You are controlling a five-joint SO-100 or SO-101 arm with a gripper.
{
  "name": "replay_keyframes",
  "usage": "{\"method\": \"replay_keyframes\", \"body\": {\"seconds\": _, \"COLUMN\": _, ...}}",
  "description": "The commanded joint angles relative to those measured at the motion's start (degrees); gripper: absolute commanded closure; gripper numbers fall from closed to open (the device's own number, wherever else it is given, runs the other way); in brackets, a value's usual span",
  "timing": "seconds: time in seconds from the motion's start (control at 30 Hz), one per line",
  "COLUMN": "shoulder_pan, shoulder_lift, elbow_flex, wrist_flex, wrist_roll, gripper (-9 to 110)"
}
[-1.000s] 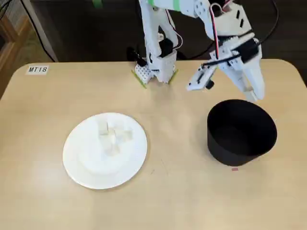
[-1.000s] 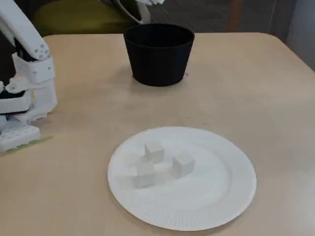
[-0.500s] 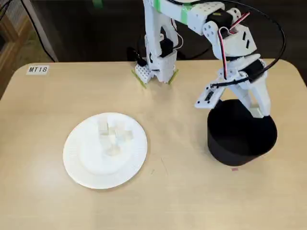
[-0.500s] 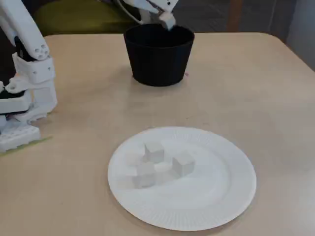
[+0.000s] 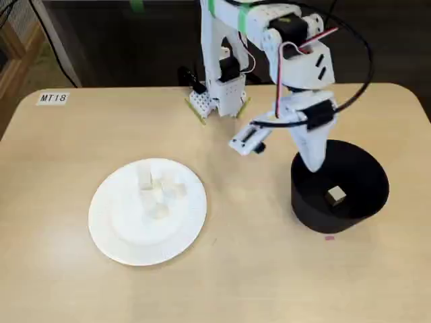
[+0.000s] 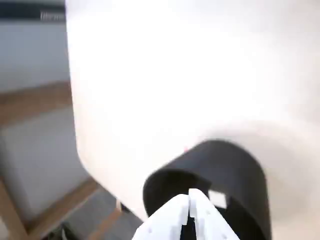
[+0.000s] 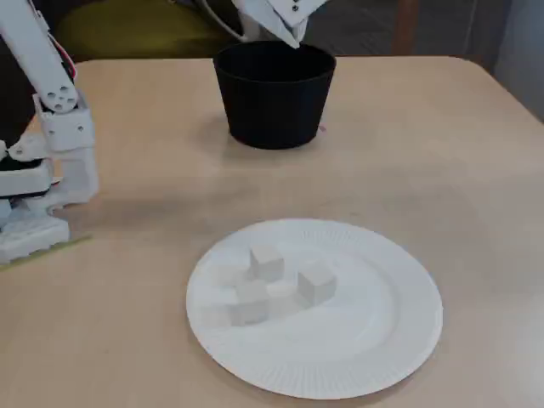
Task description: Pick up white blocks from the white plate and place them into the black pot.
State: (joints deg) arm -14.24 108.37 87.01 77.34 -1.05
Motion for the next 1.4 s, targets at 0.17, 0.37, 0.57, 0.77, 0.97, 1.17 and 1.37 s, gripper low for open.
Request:
{"method": "replay_keyframes", "body": {"seconds": 0.17, "shoulder_pan": 34.28, "shoulder_lift": 3.52, "elbow_flex": -0.88, "wrist_flex": 17.75, "wrist_roll": -1.32, "gripper": 104}}
{"method": "replay_keyframes", "body": {"seconds": 0.37, "shoulder_pan": 43.42, "shoulder_lift": -0.18, "elbow_flex": 4.48, "wrist_flex": 17.75, "wrist_roll": 9.23, "gripper": 104}}
{"method": "replay_keyframes", "body": {"seconds": 0.57, "shoulder_pan": 46.85, "shoulder_lift": -8.09, "elbow_flex": 5.62, "wrist_flex": 17.75, "wrist_roll": 19.6, "gripper": 104}}
{"method": "replay_keyframes", "body": {"seconds": 0.77, "shoulder_pan": 49.57, "shoulder_lift": -17.05, "elbow_flex": 4.57, "wrist_flex": 16.96, "wrist_roll": 20.92, "gripper": 96}}
{"method": "replay_keyframes", "body": {"seconds": 0.97, "shoulder_pan": 49.75, "shoulder_lift": -22.06, "elbow_flex": 2.64, "wrist_flex": 13.27, "wrist_roll": 19.51, "gripper": 86}}
{"method": "replay_keyframes", "body": {"seconds": 1.17, "shoulder_pan": 49.39, "shoulder_lift": -22.32, "elbow_flex": 1.76, "wrist_flex": 9.49, "wrist_roll": 21.01, "gripper": 78}}
{"method": "replay_keyframes", "body": {"seconds": 1.37, "shoulder_pan": 49.04, "shoulder_lift": -24.43, "elbow_flex": 1.76, "wrist_flex": 7.21, "wrist_roll": 23.64, "gripper": 79}}
